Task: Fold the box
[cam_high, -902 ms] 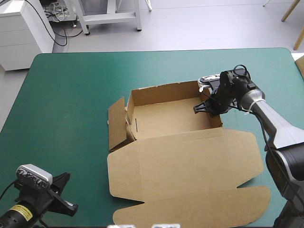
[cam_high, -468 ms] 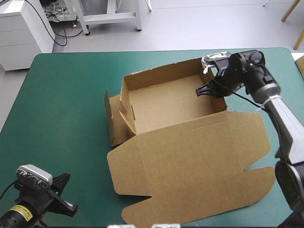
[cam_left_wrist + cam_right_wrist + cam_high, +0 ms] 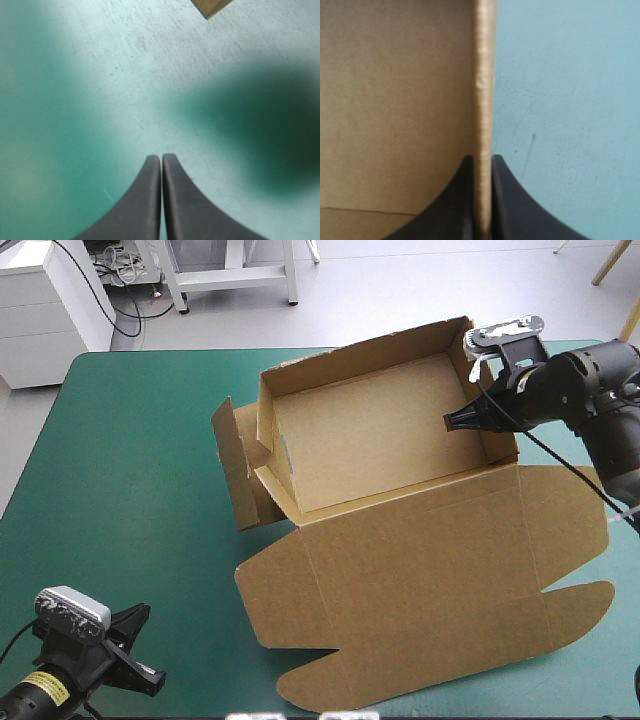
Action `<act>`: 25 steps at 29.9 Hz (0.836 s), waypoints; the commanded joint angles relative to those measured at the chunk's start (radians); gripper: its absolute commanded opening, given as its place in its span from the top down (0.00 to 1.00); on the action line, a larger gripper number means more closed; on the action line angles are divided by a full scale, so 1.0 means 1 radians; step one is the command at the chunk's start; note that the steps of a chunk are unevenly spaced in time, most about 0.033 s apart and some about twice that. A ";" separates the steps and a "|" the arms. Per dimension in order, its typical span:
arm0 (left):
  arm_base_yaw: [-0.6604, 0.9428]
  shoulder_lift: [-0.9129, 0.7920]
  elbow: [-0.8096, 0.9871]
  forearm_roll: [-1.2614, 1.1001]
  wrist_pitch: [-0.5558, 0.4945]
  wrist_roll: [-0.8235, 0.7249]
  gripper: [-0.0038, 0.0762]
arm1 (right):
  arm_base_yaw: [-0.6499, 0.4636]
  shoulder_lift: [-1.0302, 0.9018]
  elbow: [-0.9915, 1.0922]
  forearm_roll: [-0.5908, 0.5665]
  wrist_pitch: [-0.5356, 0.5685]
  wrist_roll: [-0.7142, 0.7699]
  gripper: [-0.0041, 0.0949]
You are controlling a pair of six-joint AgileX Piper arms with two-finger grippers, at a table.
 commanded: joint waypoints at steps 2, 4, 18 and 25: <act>0.001 0.010 -0.023 -0.022 -0.069 -0.007 0.94 | -0.007 -0.075 -0.035 0.000 -0.049 0.005 0.98; 0.001 0.010 -0.023 -0.035 -0.064 -0.007 0.89 | -0.007 -0.087 -0.028 0.000 -0.049 0.005 0.98; 0.001 0.010 -0.023 -0.138 -0.153 -0.006 0.36 | -0.007 -0.102 -0.019 0.000 -0.049 0.005 0.98; 0.001 0.058 -0.023 0.006 -0.252 -0.203 0.36 | -0.007 -0.102 -0.019 0.001 -0.049 0.005 0.98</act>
